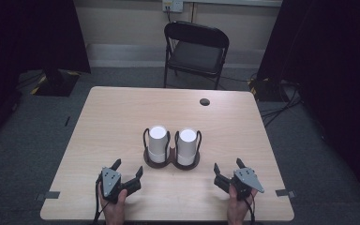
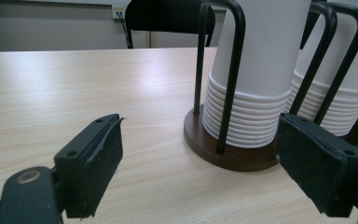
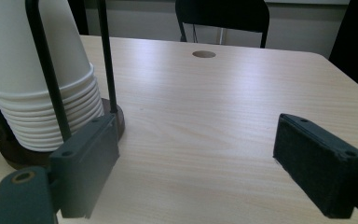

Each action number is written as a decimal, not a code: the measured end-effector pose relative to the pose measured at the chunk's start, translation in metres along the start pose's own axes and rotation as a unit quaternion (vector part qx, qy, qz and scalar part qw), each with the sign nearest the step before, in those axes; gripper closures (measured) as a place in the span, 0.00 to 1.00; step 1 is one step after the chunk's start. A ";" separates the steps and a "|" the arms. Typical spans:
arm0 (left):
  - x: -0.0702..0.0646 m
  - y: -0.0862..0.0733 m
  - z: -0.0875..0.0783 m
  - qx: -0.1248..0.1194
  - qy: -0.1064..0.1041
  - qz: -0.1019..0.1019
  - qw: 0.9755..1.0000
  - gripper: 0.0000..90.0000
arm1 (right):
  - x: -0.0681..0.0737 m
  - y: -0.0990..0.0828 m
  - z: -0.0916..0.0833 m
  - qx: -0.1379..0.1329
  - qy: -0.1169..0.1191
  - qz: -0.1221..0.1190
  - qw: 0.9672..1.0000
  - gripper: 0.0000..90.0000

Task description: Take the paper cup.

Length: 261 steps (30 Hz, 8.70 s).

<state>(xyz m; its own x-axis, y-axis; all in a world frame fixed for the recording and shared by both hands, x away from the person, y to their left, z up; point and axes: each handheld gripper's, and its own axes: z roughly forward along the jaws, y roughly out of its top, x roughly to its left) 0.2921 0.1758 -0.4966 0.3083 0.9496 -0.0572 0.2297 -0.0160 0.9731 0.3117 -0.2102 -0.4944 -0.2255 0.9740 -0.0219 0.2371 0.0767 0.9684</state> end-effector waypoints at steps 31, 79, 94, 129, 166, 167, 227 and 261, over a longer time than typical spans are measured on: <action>0.005 0.004 -0.002 0.032 -0.080 -0.071 0.994 0.25 | -0.001 0.001 0.002 0.007 -0.009 0.012 1.000 0.15; -0.072 0.071 0.031 -0.005 -0.208 0.026 0.978 0.31 | -0.003 0.000 0.001 0.002 -0.001 0.019 1.000 0.15; -0.078 0.091 0.050 -0.002 -0.208 0.053 0.977 0.25 | -0.003 0.001 0.002 0.005 0.003 0.018 1.000 0.15; -0.098 0.127 0.104 0.041 -0.228 0.087 0.969 0.27 | -0.005 0.001 0.003 0.012 0.004 0.024 1.000 0.15; -0.107 0.118 0.126 0.073 -0.216 0.133 0.964 0.38 | -0.005 0.000 0.001 0.003 0.006 0.025 1.000 0.15; -0.107 0.119 0.126 0.073 -0.216 0.134 0.964 0.38 | -0.005 0.000 0.001 0.003 0.006 0.025 1.000 0.15; -0.097 0.142 0.106 -0.010 -0.208 0.074 0.975 0.39 | -0.005 0.000 0.001 0.003 0.006 0.024 1.000 0.15; -0.098 0.170 0.079 -0.060 -0.216 0.050 0.973 0.39 | -0.005 0.000 0.002 0.003 0.005 0.021 1.000 0.15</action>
<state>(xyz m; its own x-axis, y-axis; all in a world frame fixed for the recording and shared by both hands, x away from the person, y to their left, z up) 0.3736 0.0558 -0.3434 0.6886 0.7248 -0.0249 0.0777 -0.0396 0.9962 0.3143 -0.2144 -0.4944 -0.2238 0.9744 0.0218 0.2532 0.0365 0.9667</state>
